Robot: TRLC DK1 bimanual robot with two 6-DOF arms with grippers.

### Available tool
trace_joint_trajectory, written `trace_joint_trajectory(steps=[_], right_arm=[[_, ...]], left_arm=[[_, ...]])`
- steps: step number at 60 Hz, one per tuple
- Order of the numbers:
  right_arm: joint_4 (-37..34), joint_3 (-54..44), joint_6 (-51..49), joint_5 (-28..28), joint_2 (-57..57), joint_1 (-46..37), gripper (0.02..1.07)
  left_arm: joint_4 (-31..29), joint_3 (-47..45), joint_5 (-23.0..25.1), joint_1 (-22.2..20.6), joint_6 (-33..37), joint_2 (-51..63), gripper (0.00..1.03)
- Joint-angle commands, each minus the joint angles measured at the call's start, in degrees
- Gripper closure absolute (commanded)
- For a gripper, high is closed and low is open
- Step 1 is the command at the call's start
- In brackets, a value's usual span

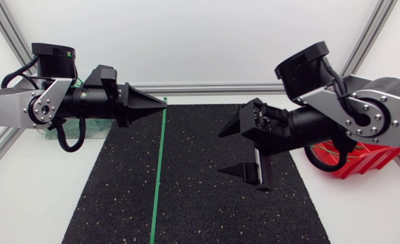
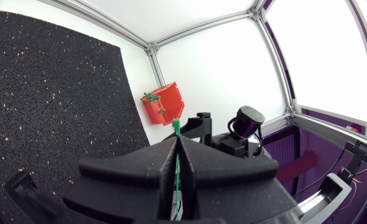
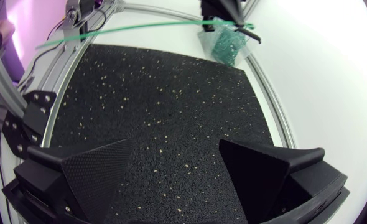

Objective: Take a green cable tie from the red box, thread the tail through the head to close it, then place it in the transparent bin on the left.

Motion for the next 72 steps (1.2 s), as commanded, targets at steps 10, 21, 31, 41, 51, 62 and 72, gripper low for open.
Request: trace_joint_trajectory(steps=[10, 21, 31, 41, 51, 62, 72], right_arm=[[24.6, -8.2, -13.0, 1.7, -1.6, 1.0, 0.05], [28.5, -9.7, -24.7, 2.1, -3.2, 2.5, 0.05], [32.8, -10.9, -31.9, 1.6, -6.2, 5.4, 0.05], [33.5, -11.9, -37.7, 0.1, -8.6, 10.3, 0.05], [35.4, -17.1, -44.5, 1.1, -9.2, 17.1, 0.05], [41.8, -21.9, -46.8, 4.9, -7.4, 24.8, 0.05], [43.9, -22.6, -45.8, 4.1, -5.8, 27.7, 0.06]], left_arm=[[0.6, 1.9, 0.9, 1.0, -2.3, 1.5, 1.0], [0.5, 2.1, 2.0, 1.9, -2.6, 1.8, 1.0], [0.3, 2.6, 2.8, 2.0, -3.0, 2.8, 1.0], [0.1, 3.1, 3.9, 2.1, -3.2, 3.8, 1.0], [0.0, 3.2, 4.8, 2.1, -3.7, 4.5, 1.0], [-0.1, 3.7, 5.5, 2.3, -4.0, 5.6, 1.0], [-0.1, 3.8, 5.5, 2.1, -4.1, 6.0, 1.0]])
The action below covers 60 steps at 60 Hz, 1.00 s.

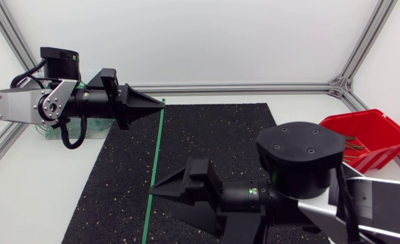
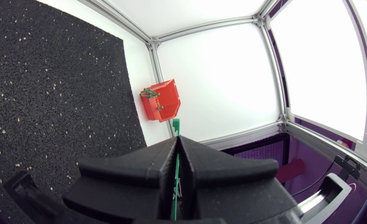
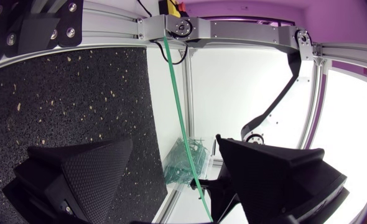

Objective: Take a green cable tie from the red box, thread the tail through the head to close it, then place it in the transparent bin on the left.

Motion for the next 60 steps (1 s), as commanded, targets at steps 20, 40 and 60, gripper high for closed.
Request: trace_joint_trajectory(steps=[20, 40, 60], right_arm=[[3.2, -2.6, 2.1, -2.1, 0.3, 5.3, 0.22], [6.8, -4.3, 2.1, -1.7, 1.7, 7.2, 0.48], [9.6, -4.2, 1.9, -1.4, 4.5, 7.6, 0.59]], left_arm=[[-0.2, 1.9, 1.1, 0.0, -1.5, 1.9, 1.0], [-0.2, 1.7, 1.1, -0.7, -1.3, 2.4, 1.0], [-0.1, 1.3, 1.0, -1.3, -1.3, 2.4, 1.0]])
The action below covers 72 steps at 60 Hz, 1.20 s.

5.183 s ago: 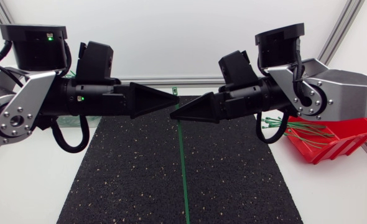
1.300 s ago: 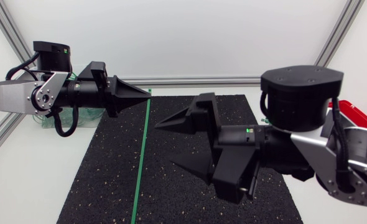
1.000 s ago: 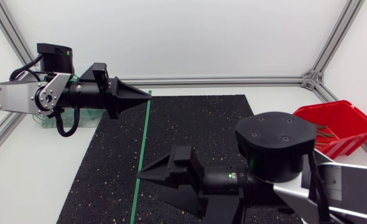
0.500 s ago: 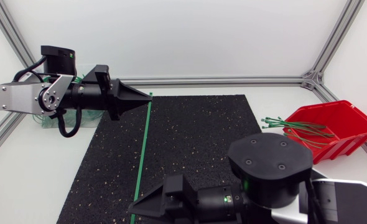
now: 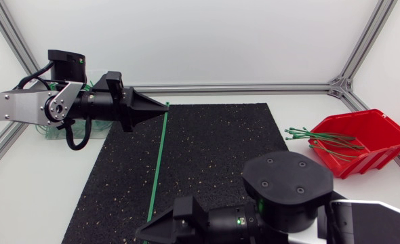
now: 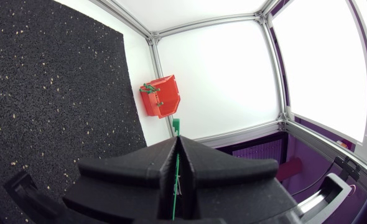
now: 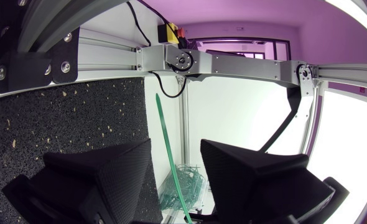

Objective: Take a green cable tie from the red box, thread the tail through the head to close it, then place it in the transparent bin on the left.

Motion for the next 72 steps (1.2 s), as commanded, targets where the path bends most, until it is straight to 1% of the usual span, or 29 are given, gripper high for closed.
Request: trace_joint_trajectory(steps=[1, 4, 11, 19, 39, 40, 44, 49, 54, 58, 61, 66, 72], right_arm=[[1.0, -1.5, 0.2, 0.1, 1.1, 0.5, 0.61], [1.2, -1.5, 0.2, 0.1, 1.3, 0.4, 0.66], [1.3, -1.7, 0.0, 0.1, 1.5, 0.3, 0.66], [1.3, -1.8, 0.0, 0.2, 1.3, 0.3, 0.8], [2.0, -1.4, 0.3, 0.8, 1.8, -0.1, 0.8], [2.0, -1.4, 0.3, 0.8, 1.9, 0.0, 0.81], [2.0, -1.4, 0.3, 0.9, 2.0, 0.0, 0.91], [1.9, -1.1, 0.3, 1.2, 2.1, 0.0, 0.92], [1.7, -0.7, 0.3, 1.5, 2.3, -0.1, 0.97], [1.8, -0.6, 0.3, 1.7, 2.2, -0.2, 0.98], [1.8, -0.4, 0.7, 1.8, 2.1, -0.3, 1.01], [1.8, -0.4, 1.4, 1.7, 1.7, -0.6, 1.01], [2.2, -0.1, 4.5, 0.9, 2.1, -2.2, 1.01]], left_arm=[[-0.2, 1.1, 0.6, -0.2, -1.3, 0.9, 1.0], [-0.2, 1.0, 0.7, -0.2, -1.2, 0.9, 1.0], [-0.1, 1.1, 0.7, -0.3, -1.2, 1.0, 1.0], [0.0, 1.2, 0.7, -0.8, -1.2, 0.9, 1.0], [0.3, 2.2, 0.6, -1.0, -1.3, 1.0, 1.0], [0.3, 2.2, 0.6, -1.0, -1.2, 1.0, 1.0], [0.3, 2.1, 0.6, -0.9, -1.2, 1.0, 1.0], [0.3, 2.0, 0.7, -0.8, -1.2, 1.0, 1.0], [0.3, 1.9, 0.7, -0.8, -1.2, 0.9, 1.0], [0.3, 1.8, 0.7, -0.7, -1.2, 0.9, 1.0], [0.3, 1.8, 0.7, -0.6, -1.2, 0.9, 1.0], [0.4, 1.7, 0.8, -0.4, -1.0, 0.8, 1.0], [0.4, 1.2, 0.8, -0.1, -0.4, 0.3, 1.0]])
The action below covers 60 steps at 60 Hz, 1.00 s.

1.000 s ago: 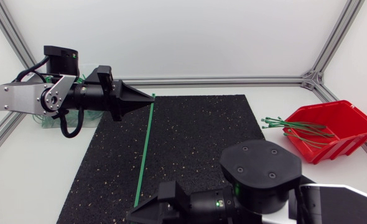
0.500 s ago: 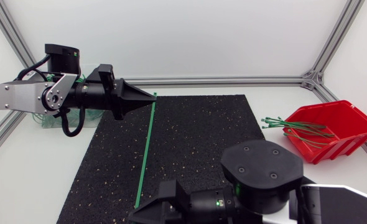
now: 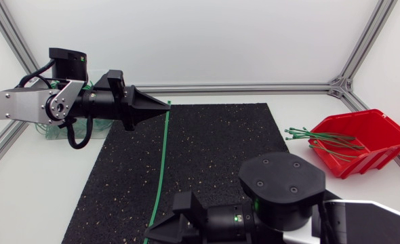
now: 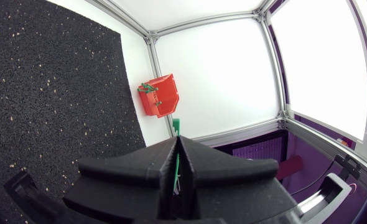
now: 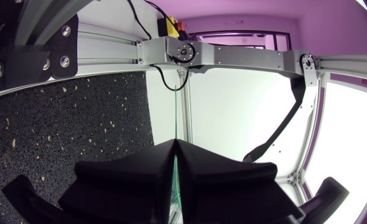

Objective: Take a green cable tie from the red box, thread the tail through the head to close it, then place it in the transparent bin on the left.

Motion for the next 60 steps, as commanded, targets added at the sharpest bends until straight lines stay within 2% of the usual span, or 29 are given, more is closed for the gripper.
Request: trace_joint_trajectory(steps=[1, 9, 16, 20, 23, 25, 29, 38, 48, 53, 60], right_arm=[[0.7, 0.3, 3.5, -1.0, 0.7, -1.8, 1.01], [3.5, 0.8, 14.6, -4.8, 0.1, -5.5, 1.01], [2.9, 2.3, 26.1, -7.1, -0.8, -8.1, 1.01], [-0.8, 4.3, 32.6, -7.3, -1.3, -9.1, 1.01], [-9.6, 7.7, 37.4, -5.1, -2.0, -9.3, 1.01], [-13.2, 9.4, 41.2, -3.7, -2.1, -9.3, 1.01], [-13.5, 10.0, 45.9, -3.4, -2.2, -9.7, 1.01], [-15.4, 12.0, 57.5, -7.7, -1.9, -13.3, 1.01], [-27.9, 17.7, 67.5, -16.9, -1.5, -16.6, 1.01], [-31.7, 20.0, 74.0, -24.6, -2.0, -18.7, 1.01], [-35.4, 21.6, 82.1, -30.7, -3.9, -19.0, 1.01]], left_arm=[[0.4, 0.5, 0.8, 0.6, -0.3, 0.2, 1.0], [0.6, -0.3, 0.8, 0.7, -0.1, -0.3, 1.0], [1.1, -1.1, 0.8, 0.6, 0.2, -1.1, 1.0], [1.4, -1.5, 0.8, 0.4, 0.3, -1.7, 1.0], [1.6, -1.8, 0.8, 0.2, 0.4, -2.3, 1.0], [2.1, -2.2, 0.8, -0.1, 0.4, -2.6, 1.0], [2.7, -2.6, 0.8, -0.4, 0.5, -2.9, 1.0], [5.1, -3.6, -0.2, -1.2, 0.5, -4.7, 1.0], [9.3, -6.1, -3.4, -2.9, 0.2, -8.4, 1.0], [10.3, -7.8, -5.1, -3.8, 0.2, -10.8, 1.0], [11.2, -10.2, -7.7, -4.9, 0.3, -15.0, 1.0]])
